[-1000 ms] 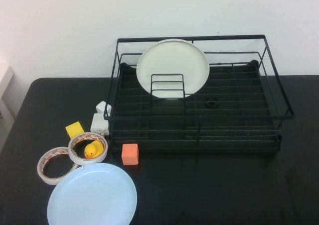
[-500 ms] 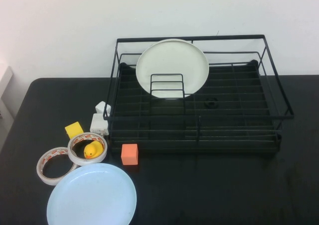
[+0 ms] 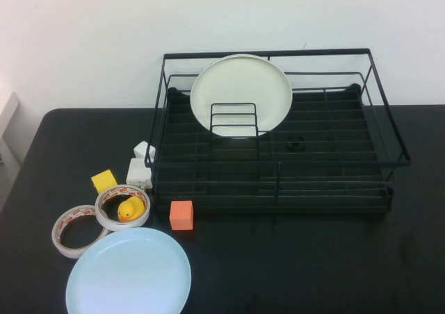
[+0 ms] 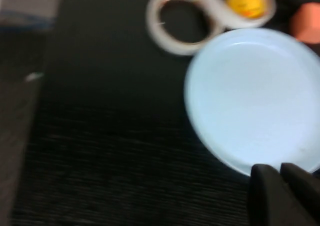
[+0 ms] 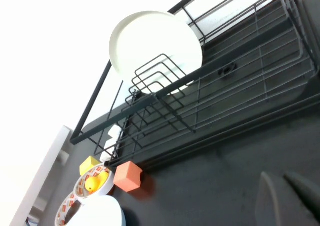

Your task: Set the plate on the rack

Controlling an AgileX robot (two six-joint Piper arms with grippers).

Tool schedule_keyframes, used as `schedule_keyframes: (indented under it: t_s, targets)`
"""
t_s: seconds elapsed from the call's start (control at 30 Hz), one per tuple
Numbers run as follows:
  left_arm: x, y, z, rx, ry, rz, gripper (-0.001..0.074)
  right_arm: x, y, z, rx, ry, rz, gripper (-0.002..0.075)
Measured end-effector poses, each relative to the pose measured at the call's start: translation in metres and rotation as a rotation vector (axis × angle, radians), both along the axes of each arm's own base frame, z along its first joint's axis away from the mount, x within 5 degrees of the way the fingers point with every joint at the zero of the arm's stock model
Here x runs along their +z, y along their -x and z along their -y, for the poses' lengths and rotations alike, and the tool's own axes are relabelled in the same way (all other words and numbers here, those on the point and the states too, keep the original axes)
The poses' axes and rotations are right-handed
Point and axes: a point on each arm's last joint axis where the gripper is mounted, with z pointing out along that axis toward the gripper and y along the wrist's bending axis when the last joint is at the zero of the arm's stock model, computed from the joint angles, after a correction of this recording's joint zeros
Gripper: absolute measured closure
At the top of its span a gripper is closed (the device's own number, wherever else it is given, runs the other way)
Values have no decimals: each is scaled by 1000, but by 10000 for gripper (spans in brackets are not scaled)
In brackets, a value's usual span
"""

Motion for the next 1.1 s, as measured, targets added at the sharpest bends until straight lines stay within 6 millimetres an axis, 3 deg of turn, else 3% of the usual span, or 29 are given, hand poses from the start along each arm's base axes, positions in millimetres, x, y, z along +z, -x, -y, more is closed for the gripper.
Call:
schedule_keyframes:
  t_s: [0.13,0.23,0.3,0.4,0.8,1.1]
  targets:
    - [9,-31,0,-7,-30,-88,605,0,0,0,0,5,1,718]
    - [9,-52,10,-51,4,-136,438,0,0,0,3,17,5,718]
    - [1,-66,16,-72,21,-174,325,0,0,0,4,20,7,718]
    - [-14,-86,21,-45,49,-248,247,0,0,0,5,25,8,718]
    - [-93,-156,28,46,81,-417,217,-1,0,-1,12,26,3,718]
    - [-142,-178,30,63,61,-489,214,-1,0,-1,15,26,1,718]
